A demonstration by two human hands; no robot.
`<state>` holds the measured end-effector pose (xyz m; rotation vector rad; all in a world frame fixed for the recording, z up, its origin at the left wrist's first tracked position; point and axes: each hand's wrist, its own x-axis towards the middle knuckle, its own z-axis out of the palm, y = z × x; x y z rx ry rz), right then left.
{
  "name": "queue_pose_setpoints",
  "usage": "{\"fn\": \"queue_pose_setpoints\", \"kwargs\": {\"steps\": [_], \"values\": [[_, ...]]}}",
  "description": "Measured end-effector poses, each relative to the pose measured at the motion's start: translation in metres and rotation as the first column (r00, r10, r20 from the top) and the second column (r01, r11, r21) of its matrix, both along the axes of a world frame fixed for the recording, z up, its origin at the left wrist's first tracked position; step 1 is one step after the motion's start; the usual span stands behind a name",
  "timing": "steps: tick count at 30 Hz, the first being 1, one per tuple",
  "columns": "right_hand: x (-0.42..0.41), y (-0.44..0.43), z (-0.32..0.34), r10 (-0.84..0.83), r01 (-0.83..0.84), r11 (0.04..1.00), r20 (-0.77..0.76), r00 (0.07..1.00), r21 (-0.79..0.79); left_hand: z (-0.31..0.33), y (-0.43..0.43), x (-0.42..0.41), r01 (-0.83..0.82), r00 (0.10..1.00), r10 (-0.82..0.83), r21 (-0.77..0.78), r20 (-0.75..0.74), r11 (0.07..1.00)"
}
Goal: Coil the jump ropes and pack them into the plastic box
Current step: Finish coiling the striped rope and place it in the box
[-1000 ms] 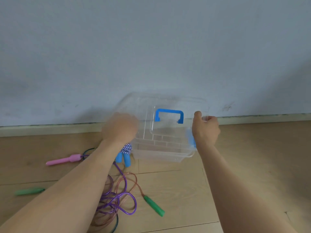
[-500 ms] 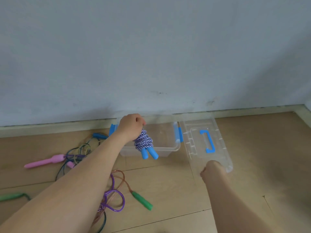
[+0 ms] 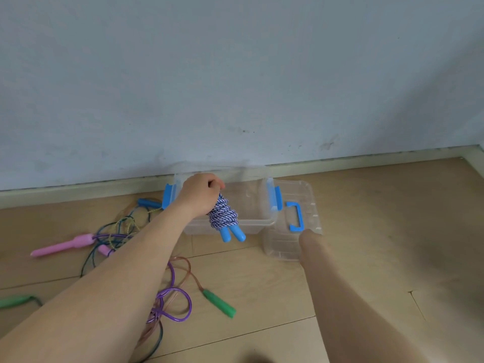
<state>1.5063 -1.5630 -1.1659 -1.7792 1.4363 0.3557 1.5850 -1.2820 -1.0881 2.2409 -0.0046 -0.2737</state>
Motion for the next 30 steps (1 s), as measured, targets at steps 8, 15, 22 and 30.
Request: {"fn": "queue_pose_setpoints", "kwargs": {"steps": [8,15,22,30], "values": [[0.045,0.098,0.081,0.45,-0.32,0.89,0.731,0.513,-0.324,0.0,0.008,0.003,-0.124,0.991,0.127,-0.063,0.043,0.99],[0.044,0.17,0.077,0.911,-0.824,0.291,0.404,0.084,-0.487,0.013,0.028,0.007,-0.162,0.986,0.164,0.049,-0.025,0.986],[0.085,0.183,0.048,0.397,-0.624,0.722,0.56,0.727,0.299,0.007,0.074,-0.008,-0.082,0.997,0.076,0.344,0.029,0.935],[0.099,0.22,0.024,0.419,-0.611,0.745,0.525,0.74,0.267,0.004,0.106,-0.021,0.13,0.986,-0.06,0.492,-0.156,0.861]]}}
